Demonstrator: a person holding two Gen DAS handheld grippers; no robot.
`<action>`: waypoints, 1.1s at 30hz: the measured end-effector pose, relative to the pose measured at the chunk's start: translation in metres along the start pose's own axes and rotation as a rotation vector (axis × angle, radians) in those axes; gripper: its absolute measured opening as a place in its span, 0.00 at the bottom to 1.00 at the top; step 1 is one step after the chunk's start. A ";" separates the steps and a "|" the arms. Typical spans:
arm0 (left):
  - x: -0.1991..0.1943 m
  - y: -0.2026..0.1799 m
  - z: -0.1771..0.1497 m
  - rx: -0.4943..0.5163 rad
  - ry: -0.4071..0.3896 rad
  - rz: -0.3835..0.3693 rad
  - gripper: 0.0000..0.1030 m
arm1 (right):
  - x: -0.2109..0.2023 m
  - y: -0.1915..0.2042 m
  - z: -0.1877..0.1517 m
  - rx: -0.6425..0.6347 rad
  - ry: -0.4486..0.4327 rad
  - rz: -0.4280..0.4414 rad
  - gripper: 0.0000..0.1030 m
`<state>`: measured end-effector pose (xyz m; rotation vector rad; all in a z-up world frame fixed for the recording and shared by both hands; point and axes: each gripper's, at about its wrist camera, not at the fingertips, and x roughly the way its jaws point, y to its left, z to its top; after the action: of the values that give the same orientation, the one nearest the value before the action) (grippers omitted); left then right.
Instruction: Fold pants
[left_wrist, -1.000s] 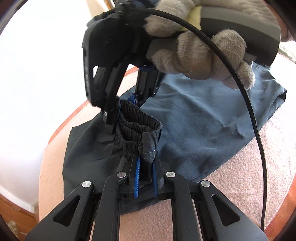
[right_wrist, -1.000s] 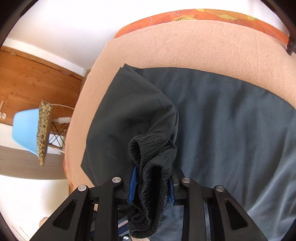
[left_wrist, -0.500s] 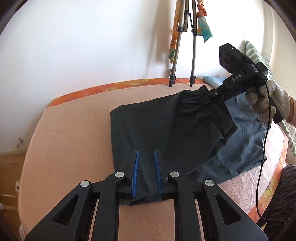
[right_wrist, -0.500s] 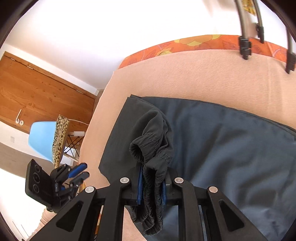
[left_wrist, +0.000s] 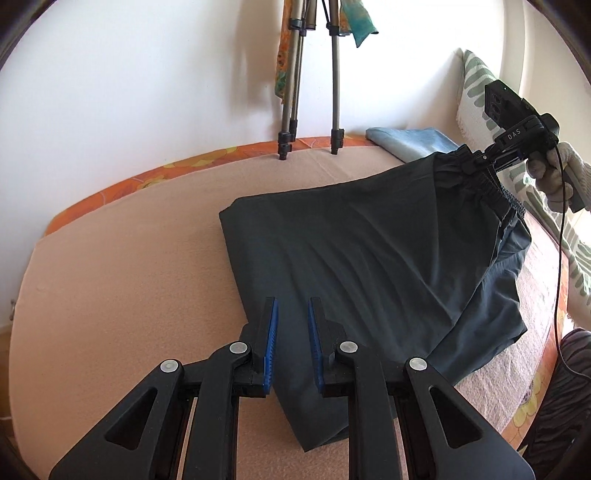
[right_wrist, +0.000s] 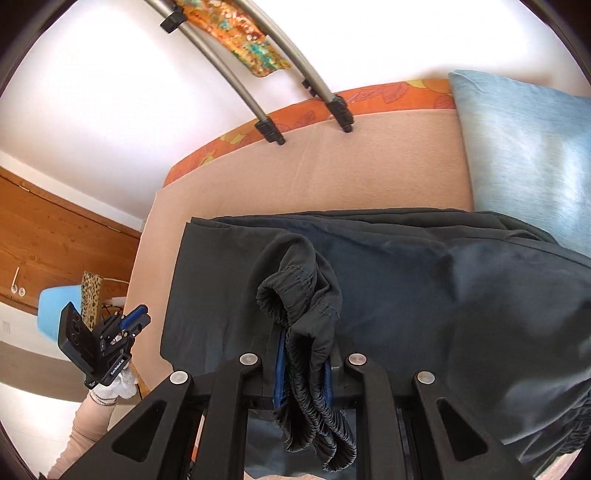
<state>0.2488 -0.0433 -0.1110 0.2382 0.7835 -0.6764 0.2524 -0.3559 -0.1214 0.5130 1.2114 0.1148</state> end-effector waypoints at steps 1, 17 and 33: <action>0.004 -0.005 0.002 0.011 0.006 0.000 0.15 | -0.007 -0.010 -0.001 0.015 -0.005 -0.005 0.14; 0.051 -0.033 0.005 0.059 0.123 -0.002 0.15 | -0.079 -0.127 -0.039 0.168 -0.124 -0.102 0.51; 0.043 -0.031 0.001 0.054 0.102 0.039 0.15 | -0.032 -0.112 -0.075 0.150 -0.117 -0.252 0.27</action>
<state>0.2514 -0.0877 -0.1396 0.3388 0.8561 -0.6528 0.1517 -0.4421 -0.1611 0.4860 1.1651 -0.2187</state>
